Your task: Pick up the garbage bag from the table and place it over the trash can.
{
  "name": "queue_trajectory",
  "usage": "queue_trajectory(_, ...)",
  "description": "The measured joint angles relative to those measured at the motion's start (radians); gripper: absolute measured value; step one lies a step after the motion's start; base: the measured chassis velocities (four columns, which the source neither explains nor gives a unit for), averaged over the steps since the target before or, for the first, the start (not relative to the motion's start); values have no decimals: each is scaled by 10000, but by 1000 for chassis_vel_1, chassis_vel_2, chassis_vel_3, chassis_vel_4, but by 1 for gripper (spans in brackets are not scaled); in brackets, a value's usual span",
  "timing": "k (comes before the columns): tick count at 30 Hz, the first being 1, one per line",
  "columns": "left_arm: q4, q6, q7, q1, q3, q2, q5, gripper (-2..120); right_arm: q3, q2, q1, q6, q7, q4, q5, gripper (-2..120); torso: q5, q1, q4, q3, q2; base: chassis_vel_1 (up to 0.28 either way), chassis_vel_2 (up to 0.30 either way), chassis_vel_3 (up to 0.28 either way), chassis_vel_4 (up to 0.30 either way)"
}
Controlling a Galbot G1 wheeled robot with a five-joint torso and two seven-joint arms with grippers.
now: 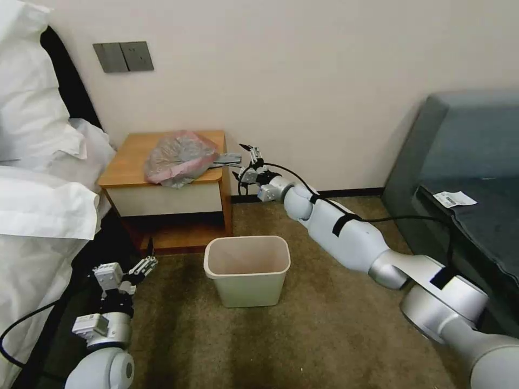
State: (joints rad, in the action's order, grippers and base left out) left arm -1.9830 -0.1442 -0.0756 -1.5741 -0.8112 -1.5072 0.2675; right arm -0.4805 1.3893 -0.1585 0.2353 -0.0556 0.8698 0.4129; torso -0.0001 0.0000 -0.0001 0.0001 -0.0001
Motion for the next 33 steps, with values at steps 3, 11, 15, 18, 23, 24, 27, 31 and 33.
queue_trajectory(3, -29, -52, 3, -65, -16, -82, -35, 100, 67, 295, 121, 216, -1, -424, 396, 100, 1, 0, 2, 0, 0, 0, 0, 0, 0)
queue_trajectory(11, -51, -148, 8, -204, -21, -190, -103, 100, 136, 398, 180, 375, 31, -725, 540, 90, 0, 0, 1, -1, 1, 0, 0, 0, 0)
queue_trajectory(15, -96, -152, 10, -222, 5, -244, -151, 100, 121, 388, 180, 395, 31, -741, 537, 78, 0, 0, 1, -1, 0, 0, 0, 0, 0)
queue_trajectory(18, -110, -153, 11, -221, 19, -282, -185, 100, 121, 394, 180, 395, 28, -741, 526, 69, 1, 0, 1, -1, 0, 0, 0, 0, 0)
queue_trajectory(23, -141, -175, 11, -240, 37, -343, -238, 100, 119, 402, 184, 395, 26, -750, 498, 49, 1, 0, 1, -1, 0, 0, 0, 0, 0)
queue_trajectory(24, -140, -180, 11, -244, 46, -358, -259, 100, 119, 402, 184, 395, 24, -755, 490, 44, 1, 0, 0, -1, 0, 0, 0, 0, 0)
queue_trajectory(27, -143, -182, 10, -244, 65, -400, -296, 100, 118, 403, 184, 394, 21, -757, 478, 34, 1, 0, 1, -1, 0, 0, 0, 0, 0)
queue_trajectory(31, -149, -185, 11, -241, 131, -474, -369, 100, 119, 430, 183, 393, 18, -762, 470, 17, 1, 0, 1, -1, 0, 0, 0, 0, 0)
queue_trajectory(33, -149, -186, 11, -242, 150, -488, -386, 100, 119, 430, 184, 393, 18, -762, 466, 14, 1, 0, 1, -1, 0, 0, 0, 0, 0)
